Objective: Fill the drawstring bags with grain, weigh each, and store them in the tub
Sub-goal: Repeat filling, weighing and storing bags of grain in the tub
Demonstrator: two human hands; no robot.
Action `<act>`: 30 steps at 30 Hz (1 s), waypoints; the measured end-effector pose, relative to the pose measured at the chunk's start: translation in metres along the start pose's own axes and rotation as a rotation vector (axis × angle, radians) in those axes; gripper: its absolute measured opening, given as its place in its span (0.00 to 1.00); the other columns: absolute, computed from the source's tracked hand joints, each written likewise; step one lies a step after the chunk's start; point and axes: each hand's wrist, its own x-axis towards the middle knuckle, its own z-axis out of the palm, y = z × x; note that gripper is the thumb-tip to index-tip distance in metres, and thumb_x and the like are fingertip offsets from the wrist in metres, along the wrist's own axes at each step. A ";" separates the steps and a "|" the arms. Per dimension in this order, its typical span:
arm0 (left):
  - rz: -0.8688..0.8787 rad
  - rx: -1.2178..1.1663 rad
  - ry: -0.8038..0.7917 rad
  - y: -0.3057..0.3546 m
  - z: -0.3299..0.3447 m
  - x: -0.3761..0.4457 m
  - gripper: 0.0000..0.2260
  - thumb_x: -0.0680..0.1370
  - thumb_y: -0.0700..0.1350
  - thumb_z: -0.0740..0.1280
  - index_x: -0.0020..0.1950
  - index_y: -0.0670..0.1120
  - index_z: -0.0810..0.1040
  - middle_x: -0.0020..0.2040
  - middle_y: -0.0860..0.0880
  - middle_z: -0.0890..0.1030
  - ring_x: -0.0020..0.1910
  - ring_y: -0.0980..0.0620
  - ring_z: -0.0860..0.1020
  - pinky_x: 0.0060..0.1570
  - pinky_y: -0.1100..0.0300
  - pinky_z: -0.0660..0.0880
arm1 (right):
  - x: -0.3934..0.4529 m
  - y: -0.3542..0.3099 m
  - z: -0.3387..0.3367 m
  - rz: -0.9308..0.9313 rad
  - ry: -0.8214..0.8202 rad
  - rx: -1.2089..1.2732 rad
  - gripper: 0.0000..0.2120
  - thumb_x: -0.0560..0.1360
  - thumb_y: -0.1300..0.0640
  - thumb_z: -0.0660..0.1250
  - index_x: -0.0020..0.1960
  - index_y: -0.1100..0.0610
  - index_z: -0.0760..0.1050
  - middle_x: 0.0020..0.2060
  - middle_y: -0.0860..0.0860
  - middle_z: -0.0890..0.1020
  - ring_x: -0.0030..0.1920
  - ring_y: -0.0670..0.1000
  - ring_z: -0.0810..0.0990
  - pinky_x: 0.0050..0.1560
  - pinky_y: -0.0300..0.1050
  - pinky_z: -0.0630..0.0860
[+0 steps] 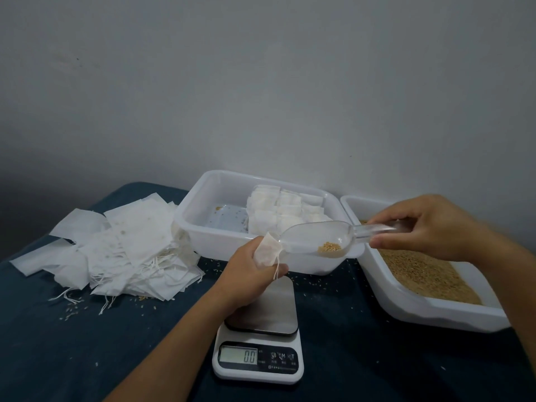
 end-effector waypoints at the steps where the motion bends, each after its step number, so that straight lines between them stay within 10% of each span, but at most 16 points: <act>1: 0.003 0.005 -0.008 -0.001 0.000 0.000 0.13 0.69 0.53 0.77 0.52 0.57 0.82 0.47 0.54 0.85 0.49 0.53 0.85 0.58 0.48 0.82 | 0.001 -0.005 -0.003 -0.007 -0.006 -0.028 0.17 0.59 0.34 0.78 0.47 0.35 0.87 0.38 0.44 0.87 0.37 0.47 0.84 0.42 0.40 0.79; 13: 0.079 0.091 -0.048 0.002 0.001 -0.004 0.09 0.72 0.49 0.76 0.47 0.62 0.79 0.45 0.60 0.84 0.42 0.61 0.81 0.41 0.71 0.74 | 0.011 -0.066 -0.018 -0.147 -0.080 -0.567 0.22 0.63 0.27 0.69 0.53 0.34 0.84 0.38 0.32 0.81 0.42 0.38 0.78 0.45 0.47 0.77; 23: 0.028 0.007 -0.034 0.002 0.002 -0.003 0.13 0.69 0.52 0.75 0.52 0.56 0.82 0.45 0.55 0.85 0.46 0.54 0.84 0.56 0.48 0.83 | -0.006 -0.069 -0.015 -0.362 0.150 -0.832 0.16 0.70 0.35 0.69 0.53 0.39 0.85 0.41 0.36 0.81 0.35 0.45 0.77 0.34 0.41 0.70; 27: -0.038 -0.089 -0.035 0.007 0.000 -0.002 0.19 0.68 0.53 0.77 0.58 0.54 0.82 0.52 0.49 0.86 0.53 0.50 0.85 0.60 0.49 0.81 | -0.010 -0.037 -0.003 -0.028 0.344 -0.767 0.07 0.74 0.38 0.69 0.45 0.40 0.76 0.38 0.38 0.75 0.35 0.43 0.72 0.36 0.43 0.68; 30: -0.081 -0.226 -0.110 0.016 -0.002 -0.006 0.22 0.68 0.50 0.77 0.59 0.45 0.81 0.46 0.48 0.83 0.42 0.55 0.83 0.42 0.61 0.79 | -0.006 -0.006 0.039 0.216 0.408 -0.295 0.08 0.76 0.47 0.72 0.42 0.45 0.75 0.39 0.43 0.80 0.39 0.46 0.78 0.38 0.45 0.71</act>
